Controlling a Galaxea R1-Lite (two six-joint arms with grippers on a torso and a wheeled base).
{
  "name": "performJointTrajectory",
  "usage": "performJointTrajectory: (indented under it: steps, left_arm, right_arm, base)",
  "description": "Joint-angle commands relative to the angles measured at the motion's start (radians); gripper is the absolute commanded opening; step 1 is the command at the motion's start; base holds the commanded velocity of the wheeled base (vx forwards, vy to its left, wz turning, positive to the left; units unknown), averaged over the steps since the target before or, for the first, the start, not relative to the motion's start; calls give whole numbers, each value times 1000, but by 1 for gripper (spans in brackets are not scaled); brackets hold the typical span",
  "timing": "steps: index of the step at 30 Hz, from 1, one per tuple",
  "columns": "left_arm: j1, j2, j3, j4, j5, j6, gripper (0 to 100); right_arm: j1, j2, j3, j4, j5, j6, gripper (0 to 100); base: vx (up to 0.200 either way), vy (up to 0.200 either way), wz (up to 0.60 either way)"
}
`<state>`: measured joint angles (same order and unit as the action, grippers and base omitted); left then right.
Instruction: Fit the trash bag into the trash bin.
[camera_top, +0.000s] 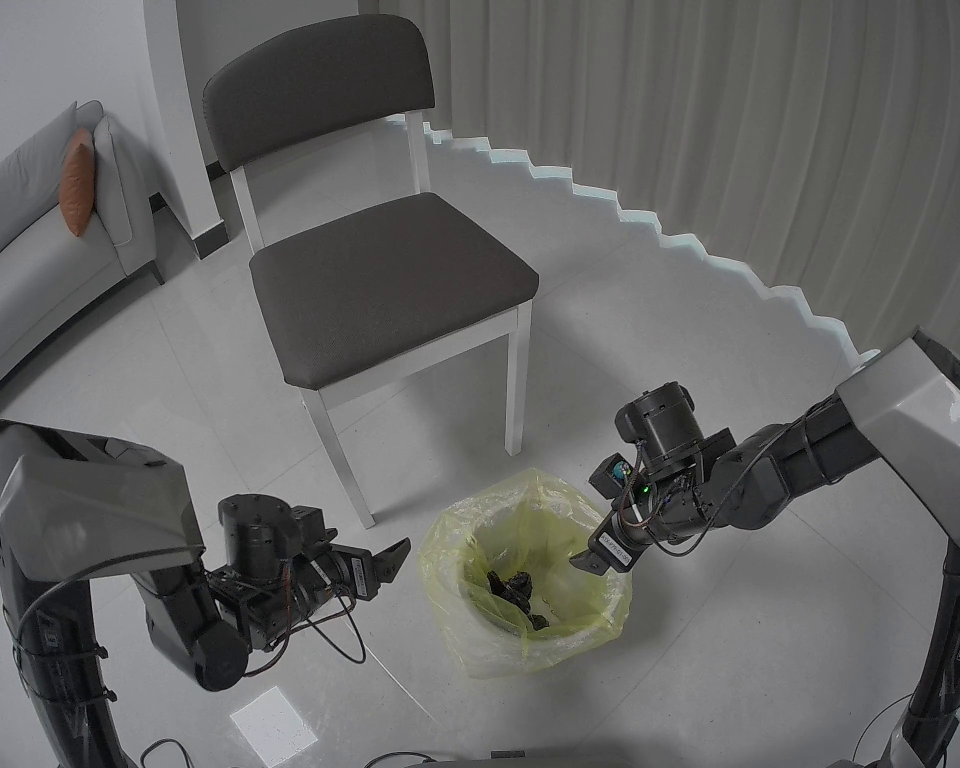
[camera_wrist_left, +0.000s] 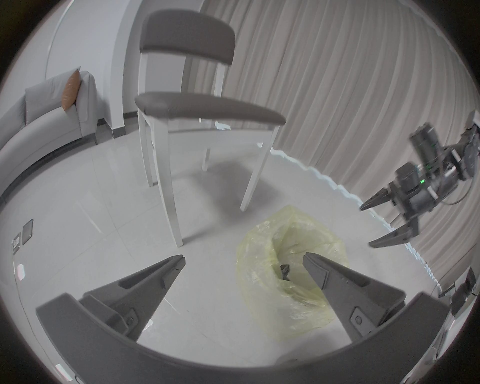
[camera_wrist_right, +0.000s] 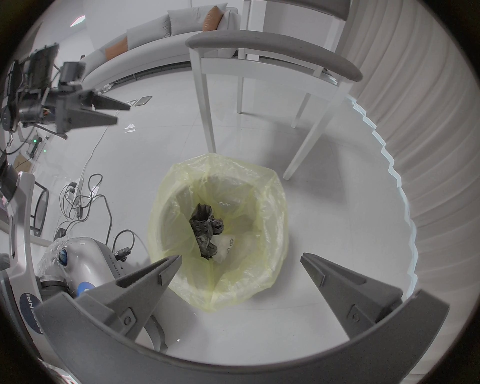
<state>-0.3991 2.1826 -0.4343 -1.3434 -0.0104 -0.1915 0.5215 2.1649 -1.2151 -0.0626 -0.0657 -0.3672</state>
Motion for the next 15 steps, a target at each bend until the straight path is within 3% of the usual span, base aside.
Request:
performJointTrajectory:
  steps: [1, 15]
  left_arm:
    - [28, 65, -245, 210, -25, 14, 100]
    - [66, 154, -681, 664, -66, 41, 100]
  right_arm:
    - [-66, -45, 12, -3, 1, 2, 100]
    - [-126, 61, -43, -14, 12, 5, 100]
  base:
    - [0, 0, 0]
    - [0, 0, 0]
